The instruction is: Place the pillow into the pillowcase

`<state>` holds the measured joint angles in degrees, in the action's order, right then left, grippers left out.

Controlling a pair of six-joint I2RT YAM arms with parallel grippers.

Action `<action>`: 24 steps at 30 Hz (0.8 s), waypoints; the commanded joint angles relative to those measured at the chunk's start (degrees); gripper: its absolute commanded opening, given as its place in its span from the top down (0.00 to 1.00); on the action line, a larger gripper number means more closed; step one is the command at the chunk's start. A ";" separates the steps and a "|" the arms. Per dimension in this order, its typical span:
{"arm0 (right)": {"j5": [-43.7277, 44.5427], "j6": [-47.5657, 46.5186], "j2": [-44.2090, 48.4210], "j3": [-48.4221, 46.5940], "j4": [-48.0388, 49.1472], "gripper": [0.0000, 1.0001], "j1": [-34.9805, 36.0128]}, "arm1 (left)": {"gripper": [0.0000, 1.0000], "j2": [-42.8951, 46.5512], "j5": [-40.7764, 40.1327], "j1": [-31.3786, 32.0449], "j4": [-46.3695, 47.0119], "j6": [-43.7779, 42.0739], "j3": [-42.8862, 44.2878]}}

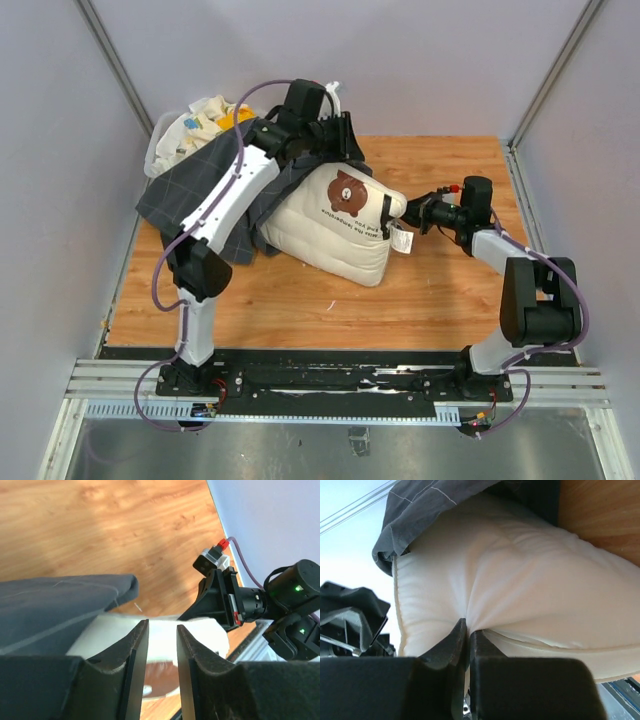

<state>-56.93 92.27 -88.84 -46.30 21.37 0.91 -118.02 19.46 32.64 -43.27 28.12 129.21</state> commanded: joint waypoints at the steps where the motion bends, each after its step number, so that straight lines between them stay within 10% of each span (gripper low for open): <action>1: 1.93 -7.85 -1.80 -4.25 -5.60 0.99 -0.99 | 0.66 11.34 -11.58 0.12 0.70 -5.87 -3.19; 14: 1.92 -12.61 -2.47 -7.78 -11.85 0.99 -0.99 | 0.56 33.01 -32.01 0.67 11.88 -15.08 -47.09; 24: 1.73 -14.79 -1.77 -9.12 -14.76 0.98 -0.99 | 0.54 32.02 -45.83 1.19 21.89 -16.91 -54.50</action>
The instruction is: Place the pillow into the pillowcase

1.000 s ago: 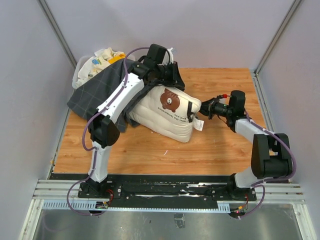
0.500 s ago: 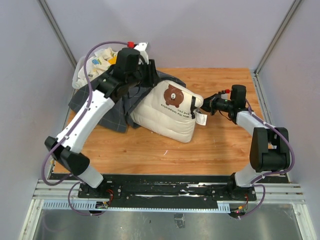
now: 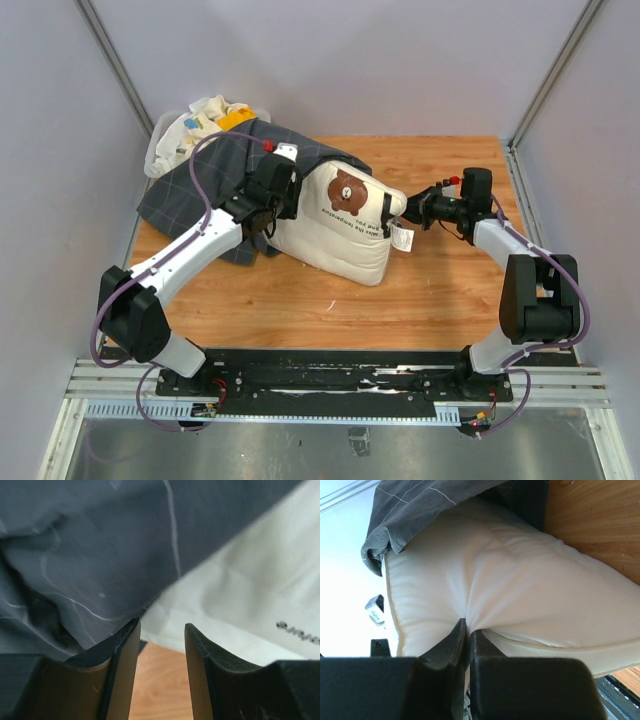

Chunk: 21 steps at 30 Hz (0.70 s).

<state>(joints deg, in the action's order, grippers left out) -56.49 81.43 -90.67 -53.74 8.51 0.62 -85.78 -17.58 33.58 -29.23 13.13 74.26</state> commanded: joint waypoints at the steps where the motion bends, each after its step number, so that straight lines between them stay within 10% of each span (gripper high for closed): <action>1: 1.29 -4.09 0.20 -1.72 -2.00 0.98 -0.71 | 0.54 -0.67 -10.52 0.25 8.34 -2.22 0.58; 21: 1.40 -5.63 -0.05 -2.49 -2.89 0.97 0.29 | 0.47 -11.05 -25.91 0.25 10.41 -7.87 6.11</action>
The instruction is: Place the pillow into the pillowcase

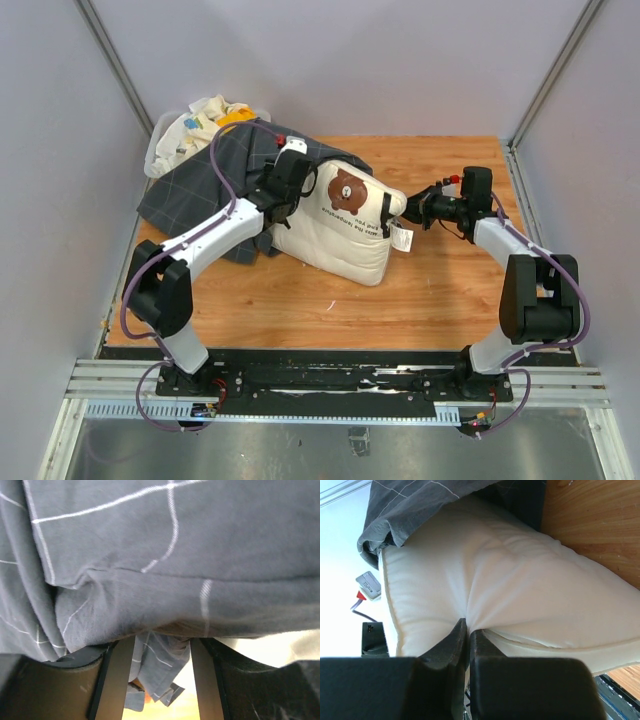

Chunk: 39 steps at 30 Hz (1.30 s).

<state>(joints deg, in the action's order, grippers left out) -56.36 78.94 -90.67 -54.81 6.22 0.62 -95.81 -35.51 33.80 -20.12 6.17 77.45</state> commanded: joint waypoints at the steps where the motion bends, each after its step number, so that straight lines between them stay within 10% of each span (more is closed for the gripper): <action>1: 1.40 -3.21 -0.08 -1.39 -0.55 0.98 0.45 | 0.49 -1.00 -8.35 -0.04 1.59 -1.44 2.82; 9: 1.33 -4.17 -0.06 -1.46 -1.20 0.97 0.70 | 0.99 -0.12 -4.32 0.31 -1.21 0.59 4.48; 29: 0.54 -2.52 2.21 -3.05 -0.59 0.97 2.91 | 1.00 1.30 39.15 9.50 -19.62 10.03 28.96; 39: 0.33 -1.09 1.46 0.02 0.62 0.98 2.94 | 1.00 2.65 37.82 8.67 -23.21 9.45 23.07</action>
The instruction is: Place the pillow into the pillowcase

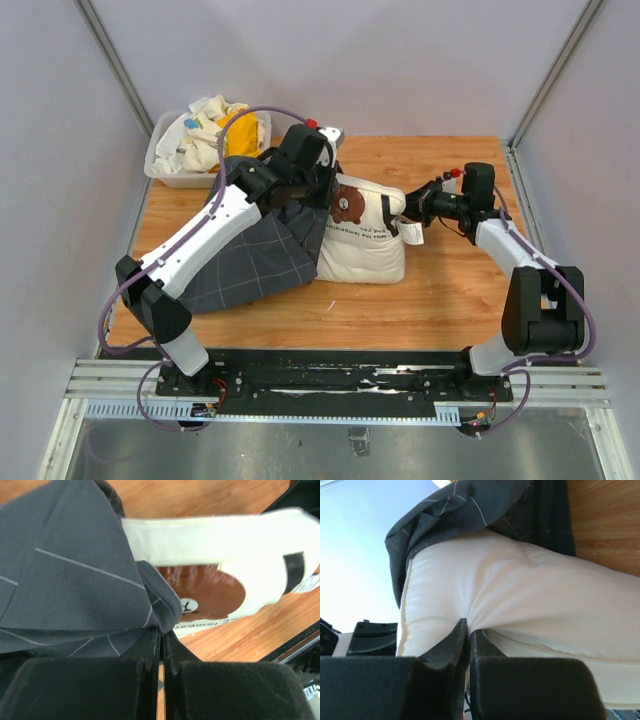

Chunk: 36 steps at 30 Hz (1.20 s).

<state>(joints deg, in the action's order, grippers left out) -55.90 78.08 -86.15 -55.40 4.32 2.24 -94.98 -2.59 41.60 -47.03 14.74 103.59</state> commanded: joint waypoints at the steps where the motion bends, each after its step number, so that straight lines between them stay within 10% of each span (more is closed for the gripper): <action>1: 0.17 -0.66 -4.38 0.21 2.89 0.97 1.34 | 1.00 2.31 5.47 0.85 4.45 1.06 -4.97; 7: 2.02 -9.14 -13.80 -8.14 -2.43 0.59 1.21 | 1.00 4.41 4.21 0.17 7.07 1.43 -12.35; 16: 12.13 -29.78 -10.30 -12.30 -24.12 0.36 -2.01 | 1.00 4.04 3.65 -2.53 8.67 1.75 -14.35; 24: 34.55 -42.52 1.36 -8.10 -41.21 0.26 -2.70 | 1.00 1.62 3.51 -3.55 8.01 2.05 -14.09; 36: 38.21 -45.44 17.53 -3.94 -48.20 0.24 -3.65 | 1.00 0.52 5.10 -4.94 9.08 1.97 -14.65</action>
<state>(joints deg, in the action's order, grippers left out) -17.82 35.83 -72.49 -60.45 -39.20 0.47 -93.97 0.49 37.36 -40.66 16.60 88.60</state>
